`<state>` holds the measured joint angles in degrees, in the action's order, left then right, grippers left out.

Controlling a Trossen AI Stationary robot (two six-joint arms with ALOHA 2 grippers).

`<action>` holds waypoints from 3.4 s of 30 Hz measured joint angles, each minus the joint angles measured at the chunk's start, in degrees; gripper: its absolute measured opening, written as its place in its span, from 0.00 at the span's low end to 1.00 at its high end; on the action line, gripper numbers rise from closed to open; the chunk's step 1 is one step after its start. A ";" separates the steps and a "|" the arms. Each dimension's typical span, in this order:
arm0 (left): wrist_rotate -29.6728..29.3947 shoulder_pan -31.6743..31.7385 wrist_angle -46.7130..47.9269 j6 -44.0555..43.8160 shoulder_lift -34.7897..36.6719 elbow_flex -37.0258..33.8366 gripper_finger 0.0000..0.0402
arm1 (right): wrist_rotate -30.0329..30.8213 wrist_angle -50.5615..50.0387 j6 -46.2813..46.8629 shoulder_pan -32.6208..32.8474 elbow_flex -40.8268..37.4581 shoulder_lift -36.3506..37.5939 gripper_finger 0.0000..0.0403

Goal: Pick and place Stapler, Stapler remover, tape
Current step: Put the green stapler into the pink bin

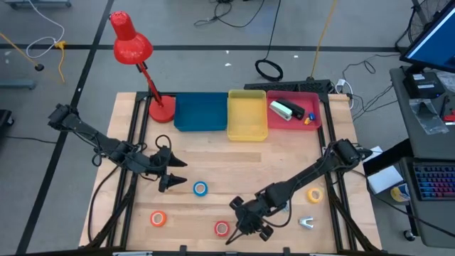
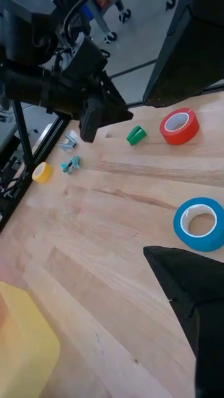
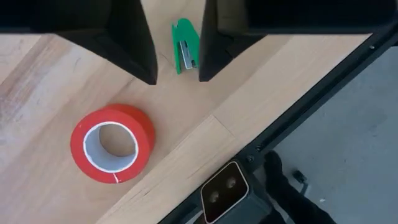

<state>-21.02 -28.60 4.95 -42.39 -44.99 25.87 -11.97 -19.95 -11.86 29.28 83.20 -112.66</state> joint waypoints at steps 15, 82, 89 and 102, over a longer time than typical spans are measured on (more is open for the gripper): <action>-0.04 0.00 0.00 1.16 0.00 0.00 0.94 | -0.04 2.59 -2.80 -0.46 -3.46 0.00 0.49; -7.97 0.13 -0.28 2.20 0.00 0.00 0.94 | 64.30 -54.52 48.82 -48.10 -7.63 34.81 0.12; -7.72 0.13 -0.21 2.18 0.00 0.00 0.94 | 57.82 -49.19 44.70 -65.88 -9.68 32.25 0.13; -7.67 0.13 0.03 1.98 0.00 0.00 0.94 | 43.25 -32.05 44.01 -76.53 -31.64 32.06 0.13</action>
<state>-28.69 -28.47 4.97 -40.40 -44.99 25.87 31.28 -52.00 32.16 -47.26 51.56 -80.60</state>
